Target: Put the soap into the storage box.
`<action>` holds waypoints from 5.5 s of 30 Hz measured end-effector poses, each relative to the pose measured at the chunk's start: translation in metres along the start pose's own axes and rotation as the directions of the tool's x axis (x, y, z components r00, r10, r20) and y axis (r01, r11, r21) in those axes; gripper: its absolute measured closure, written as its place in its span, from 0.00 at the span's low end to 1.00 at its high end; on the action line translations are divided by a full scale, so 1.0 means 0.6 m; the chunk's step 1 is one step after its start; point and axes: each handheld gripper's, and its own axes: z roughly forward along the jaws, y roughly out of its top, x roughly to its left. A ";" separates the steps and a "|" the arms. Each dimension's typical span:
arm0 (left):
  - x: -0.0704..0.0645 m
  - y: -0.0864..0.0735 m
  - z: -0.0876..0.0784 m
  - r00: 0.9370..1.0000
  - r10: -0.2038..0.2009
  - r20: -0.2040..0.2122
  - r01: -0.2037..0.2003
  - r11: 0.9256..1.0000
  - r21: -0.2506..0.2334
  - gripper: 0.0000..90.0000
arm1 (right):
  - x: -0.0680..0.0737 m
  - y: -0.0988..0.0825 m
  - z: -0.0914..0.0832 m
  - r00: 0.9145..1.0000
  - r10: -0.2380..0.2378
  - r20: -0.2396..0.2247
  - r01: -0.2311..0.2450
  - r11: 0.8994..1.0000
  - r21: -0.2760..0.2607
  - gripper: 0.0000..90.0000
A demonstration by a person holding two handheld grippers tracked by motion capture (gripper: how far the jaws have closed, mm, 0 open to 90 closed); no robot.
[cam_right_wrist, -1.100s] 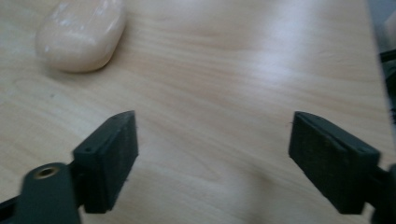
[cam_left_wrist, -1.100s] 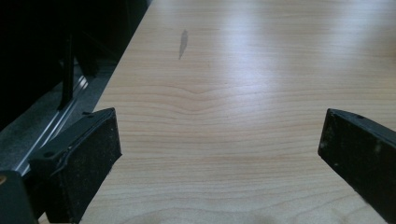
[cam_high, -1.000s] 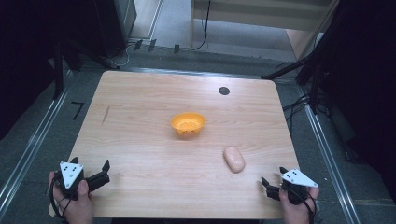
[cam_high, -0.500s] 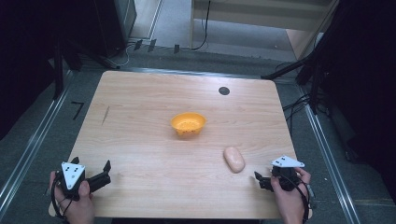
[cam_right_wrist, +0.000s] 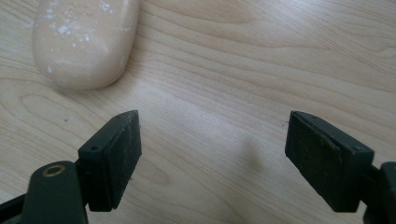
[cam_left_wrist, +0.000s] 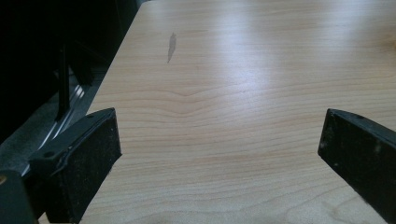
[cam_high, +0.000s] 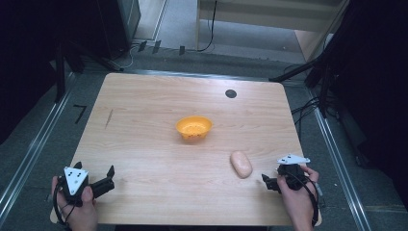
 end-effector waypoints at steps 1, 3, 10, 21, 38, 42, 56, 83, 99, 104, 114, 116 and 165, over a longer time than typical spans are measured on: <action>0.000 0.000 0.000 1.000 0.001 0.001 -0.001 1.000 0.002 0.00 | 0.000 0.000 0.000 1.000 0.000 0.000 0.000 1.000 0.000 0.21; 0.000 0.000 0.000 1.000 0.001 0.002 -0.001 1.000 0.004 0.00 | 0.002 0.006 0.000 1.000 -0.004 0.003 0.004 1.000 0.006 0.21; -0.001 0.000 0.001 1.000 0.004 0.001 -0.004 1.000 0.006 0.00 | 0.008 0.027 0.004 1.000 -0.008 -0.003 0.008 0.999 0.035 0.19; -0.001 0.000 0.001 1.000 0.007 -0.002 -0.007 1.000 0.004 0.00 | 0.019 0.053 0.010 1.000 -0.005 -0.030 0.006 0.999 0.043 0.17; -0.002 0.001 0.002 1.000 0.014 -0.003 -0.014 1.000 0.010 0.00 | 0.048 0.094 0.017 0.997 -0.020 -0.070 0.024 0.998 0.060 0.15; -0.003 0.001 0.003 1.000 0.014 -0.003 -0.014 1.000 0.012 0.00 | 0.057 0.103 0.020 0.997 -0.030 -0.074 0.035 0.998 0.059 0.15; -0.003 0.001 0.003 1.000 0.015 -0.006 -0.015 1.000 0.010 0.00 | 0.087 0.121 0.043 0.995 -0.018 -0.094 0.027 0.995 0.093 0.15; -0.007 0.002 0.004 0.999 0.033 -0.008 -0.033 0.999 0.012 0.00 | 0.112 0.126 0.084 0.998 -0.006 -0.063 0.016 0.987 0.161 0.35; -0.007 0.002 0.004 0.999 0.033 -0.004 -0.033 0.999 0.011 0.00 | 0.108 0.120 0.091 0.997 0.005 -0.076 0.008 0.984 0.176 0.36; -0.007 0.001 0.003 0.999 0.026 -0.036 -0.026 1.000 -0.002 0.16 | 0.107 0.120 0.091 0.997 -0.004 -0.082 0.018 0.985 0.171 0.37; -0.006 0.001 0.002 0.999 0.019 -0.048 -0.019 1.000 -0.005 0.11 | 0.102 0.120 0.091 0.995 -0.017 -0.096 0.033 0.986 0.162 0.37; -0.005 0.001 0.003 0.999 0.014 -0.035 -0.014 1.000 0.000 0.09 | 0.100 0.120 0.090 0.995 -0.023 -0.098 0.039 0.987 0.159 0.37; 0.002 0.004 0.008 1.000 -0.006 0.017 0.005 0.999 0.040 0.00 | 0.101 0.234 0.059 0.866 -0.453 -0.214 0.471 0.881 0.043 0.37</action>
